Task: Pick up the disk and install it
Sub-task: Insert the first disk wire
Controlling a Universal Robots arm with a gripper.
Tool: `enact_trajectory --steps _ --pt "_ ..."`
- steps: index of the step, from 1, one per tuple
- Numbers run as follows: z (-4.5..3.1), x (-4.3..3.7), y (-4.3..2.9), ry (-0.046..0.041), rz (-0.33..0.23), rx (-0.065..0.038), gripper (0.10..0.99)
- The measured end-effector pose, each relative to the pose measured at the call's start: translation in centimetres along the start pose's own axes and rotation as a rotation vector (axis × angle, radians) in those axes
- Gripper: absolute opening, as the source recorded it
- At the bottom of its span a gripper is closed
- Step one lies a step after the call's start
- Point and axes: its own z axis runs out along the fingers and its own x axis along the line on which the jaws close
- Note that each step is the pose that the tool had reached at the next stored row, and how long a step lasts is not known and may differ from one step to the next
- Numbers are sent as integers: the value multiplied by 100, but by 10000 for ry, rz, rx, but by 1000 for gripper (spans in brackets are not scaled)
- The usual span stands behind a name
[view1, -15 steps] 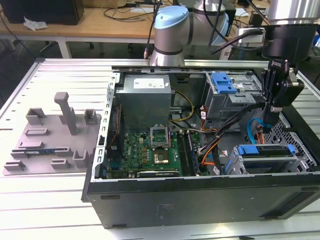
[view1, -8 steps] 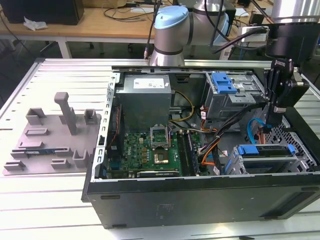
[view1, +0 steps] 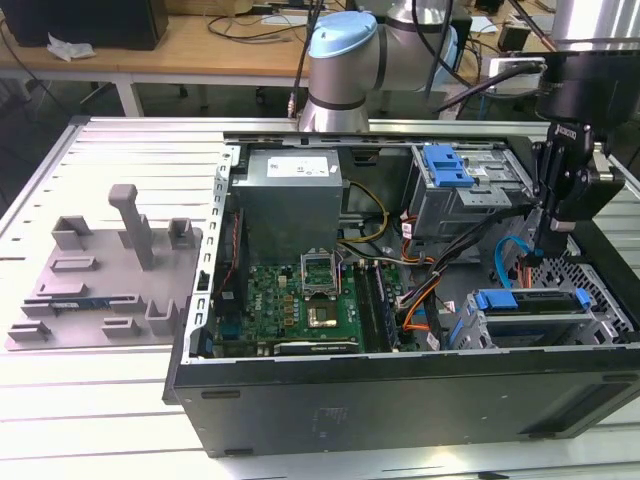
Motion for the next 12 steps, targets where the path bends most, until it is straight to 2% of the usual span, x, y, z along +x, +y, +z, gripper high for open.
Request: enact_trajectory --steps 2,3,8,11,12 --pt "0 39 -9 -464 20 -99 169" --pt "3 56 -13 -553 23 -119 169" --pt "23 144 -31 -805 34 -173 169" --pt "34 216 -49 -1016 42 -218 169" --pt "36 227 -52 -1050 45 -226 169"
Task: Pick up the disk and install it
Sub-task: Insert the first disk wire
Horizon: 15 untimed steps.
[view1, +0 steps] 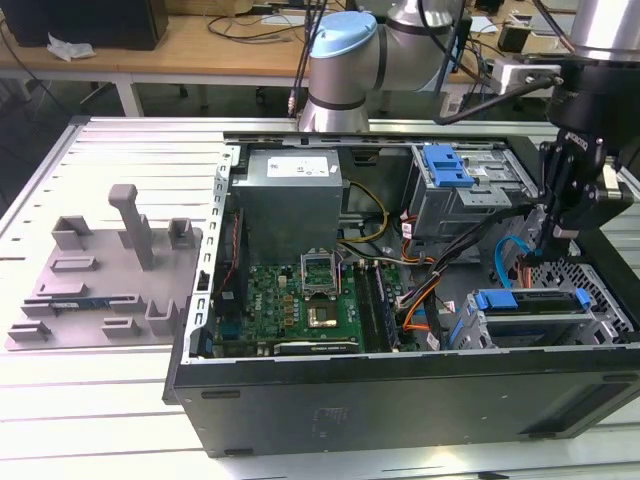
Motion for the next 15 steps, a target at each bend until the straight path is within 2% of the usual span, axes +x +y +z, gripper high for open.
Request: enact_trajectory --steps 7,15 --pt "6 61 -64 -267 -12 -51 169" --pt "11 82 -73 -390 -367 -27 169"
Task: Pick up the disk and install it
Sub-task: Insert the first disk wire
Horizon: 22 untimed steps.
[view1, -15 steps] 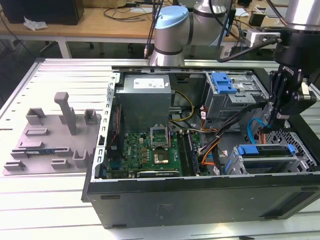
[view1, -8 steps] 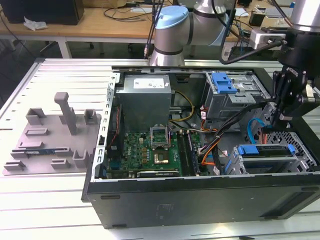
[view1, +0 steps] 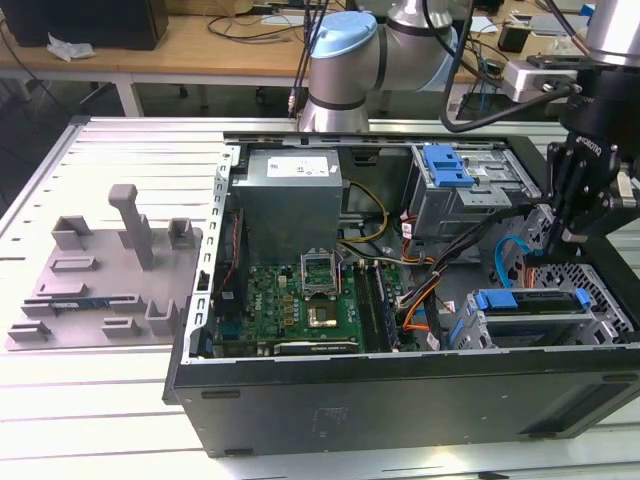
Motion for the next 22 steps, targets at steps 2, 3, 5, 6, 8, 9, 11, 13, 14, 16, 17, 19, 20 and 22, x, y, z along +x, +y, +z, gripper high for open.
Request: enact_trajectory --steps 2,3,5,6,8,9,11,13,14,16,17,19,20,22 --pt "-1 1 0 -31 -125 -4 169" --pt "-1 1 0 -62 -182 -10 169" --pt "0 7 0 -114 -239 -50 169" --pt "2 18 -2 -114 -245 -76 169" --pt "2 19 -3 -113 -252 -84 169" --pt "2 19 -3 -114 -252 -84 169" --pt "4 30 -5 -138 -253 -91 169" --pt "4 55 -10 -282 -251 -138 169" --pt "0 81 -16 -503 -247 -196 169" --pt "-9 113 -24 -787 -239 -264 169" --pt "-19 137 -30 -983 -234 -308 169" --pt "-23 197 -42 -1081 -236 -352 169" --pt "-19 219 -45 -1081 -237 -359 169" --pt "-8 268 -54 -1080 -242 -369 169"
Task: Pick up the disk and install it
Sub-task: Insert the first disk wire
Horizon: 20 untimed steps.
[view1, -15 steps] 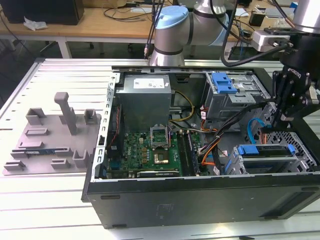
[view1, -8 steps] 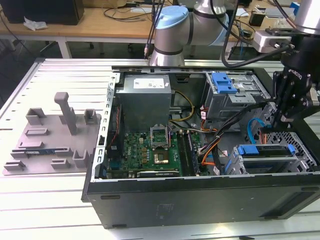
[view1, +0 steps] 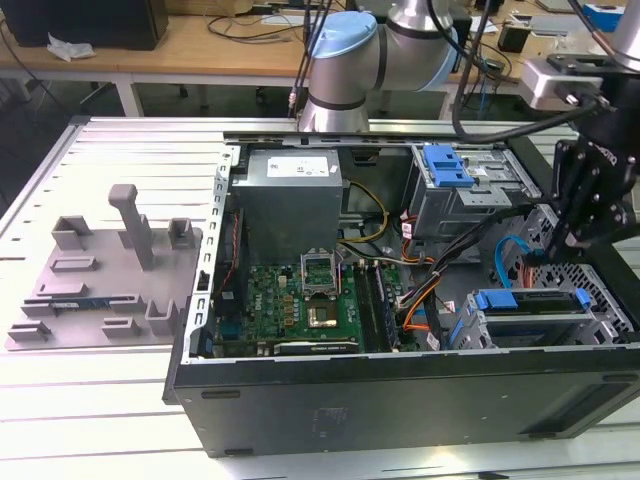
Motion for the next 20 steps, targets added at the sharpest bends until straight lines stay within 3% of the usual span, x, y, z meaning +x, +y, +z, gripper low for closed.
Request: enact_trajectory --steps 6,14,20 --pt "5 52 -9 -30 -85 -14 169" --pt "15 129 -21 -71 -279 -111 169" --pt "22 142 -24 -97 -643 -137 169"
